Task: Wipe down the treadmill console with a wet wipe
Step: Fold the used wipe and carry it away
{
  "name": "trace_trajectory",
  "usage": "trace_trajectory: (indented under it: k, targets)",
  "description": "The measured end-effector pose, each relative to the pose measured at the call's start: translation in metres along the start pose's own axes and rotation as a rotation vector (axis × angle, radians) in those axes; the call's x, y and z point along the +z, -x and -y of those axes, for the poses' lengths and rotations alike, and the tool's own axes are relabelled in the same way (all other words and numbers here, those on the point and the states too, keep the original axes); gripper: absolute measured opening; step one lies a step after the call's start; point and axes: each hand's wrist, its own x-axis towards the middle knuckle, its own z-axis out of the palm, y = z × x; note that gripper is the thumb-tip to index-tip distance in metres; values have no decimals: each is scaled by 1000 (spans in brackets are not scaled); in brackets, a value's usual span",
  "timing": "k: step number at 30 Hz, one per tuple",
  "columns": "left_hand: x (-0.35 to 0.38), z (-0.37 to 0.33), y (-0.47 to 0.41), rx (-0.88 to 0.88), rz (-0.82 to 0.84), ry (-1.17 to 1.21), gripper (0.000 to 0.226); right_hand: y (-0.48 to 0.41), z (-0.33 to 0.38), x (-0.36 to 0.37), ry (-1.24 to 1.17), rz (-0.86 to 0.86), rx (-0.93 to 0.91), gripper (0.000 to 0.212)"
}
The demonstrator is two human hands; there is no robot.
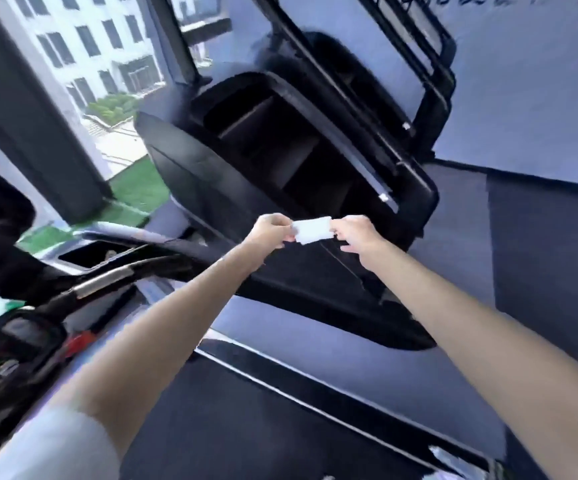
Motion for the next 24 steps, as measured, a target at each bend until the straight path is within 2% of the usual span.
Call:
trace_trajectory:
  k: [3, 6, 12, 16, 20, 24]
  targets:
    - [103, -20, -17, 39, 158, -31, 14, -1, -43, -88, -127, -170, 130, 13]
    - [190, -34, -20, 19, 327, -16, 15, 10, -85, -159, -193, -310, 247, 7]
    - [326, -41, -15, 19, 708, -133, 22, 65, -175, -249, -360, -568, 463, 7]
    - [404, -31, 6, 27, 928, -227, 19, 112, -228, -275, -465, -759, 574, 14]
    - [454, 1, 40, 40, 1115, -353, 16, 162, -273, -269, -594, -969, 686, 15]
    - [476, 49, 72, 159, 1214, -546, 18, 206, -323, -242, -748, -1035, 890, 21]
